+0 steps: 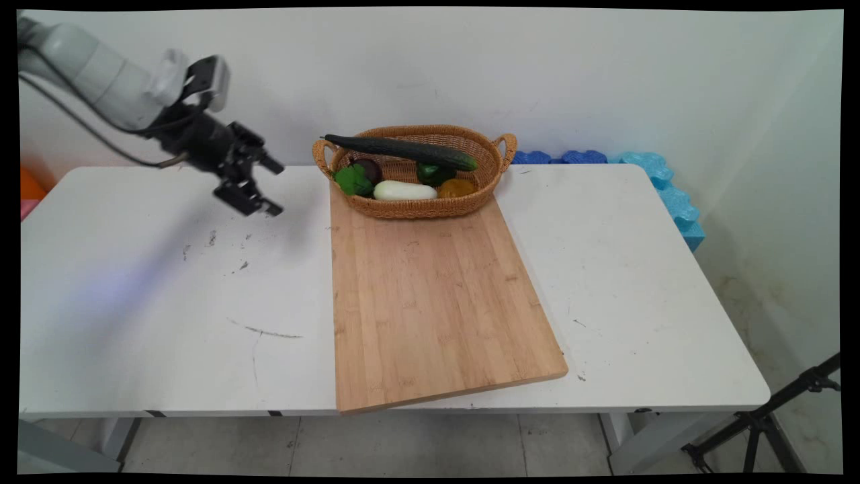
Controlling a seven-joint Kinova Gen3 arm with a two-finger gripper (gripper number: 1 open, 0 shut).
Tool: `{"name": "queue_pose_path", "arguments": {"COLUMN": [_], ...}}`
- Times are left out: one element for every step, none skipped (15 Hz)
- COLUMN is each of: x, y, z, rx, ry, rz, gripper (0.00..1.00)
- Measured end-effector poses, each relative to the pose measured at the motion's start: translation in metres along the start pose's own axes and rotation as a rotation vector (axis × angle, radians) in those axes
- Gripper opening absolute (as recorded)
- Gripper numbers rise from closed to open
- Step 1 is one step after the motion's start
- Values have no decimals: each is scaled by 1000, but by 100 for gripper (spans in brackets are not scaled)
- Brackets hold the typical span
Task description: Pick up the cucumber from the vegetable basket
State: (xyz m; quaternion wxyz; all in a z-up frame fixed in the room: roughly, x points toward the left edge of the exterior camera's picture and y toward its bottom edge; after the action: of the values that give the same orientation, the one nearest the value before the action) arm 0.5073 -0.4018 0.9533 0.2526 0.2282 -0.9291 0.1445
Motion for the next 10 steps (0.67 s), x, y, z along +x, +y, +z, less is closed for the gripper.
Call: {"name": "queue_pose_path", "arguments": {"x": [7,17,29,40,50,56,65,74,83,90], "y": [-3,-8,-13,-18,-23,-27,-32,-38,-45,-50], "z": [3,8,14,21,26,31,37,45,53,60], "rx": [6,17,28,40,50,57,67,79,90,99], "ry": [4,11,18,25,31,35,39,43,46,46], "rz": [8,19,33,46,55,61,69,79,89,99], "gripper": [100,100,100,100,100,100,100,100,100,100]}}
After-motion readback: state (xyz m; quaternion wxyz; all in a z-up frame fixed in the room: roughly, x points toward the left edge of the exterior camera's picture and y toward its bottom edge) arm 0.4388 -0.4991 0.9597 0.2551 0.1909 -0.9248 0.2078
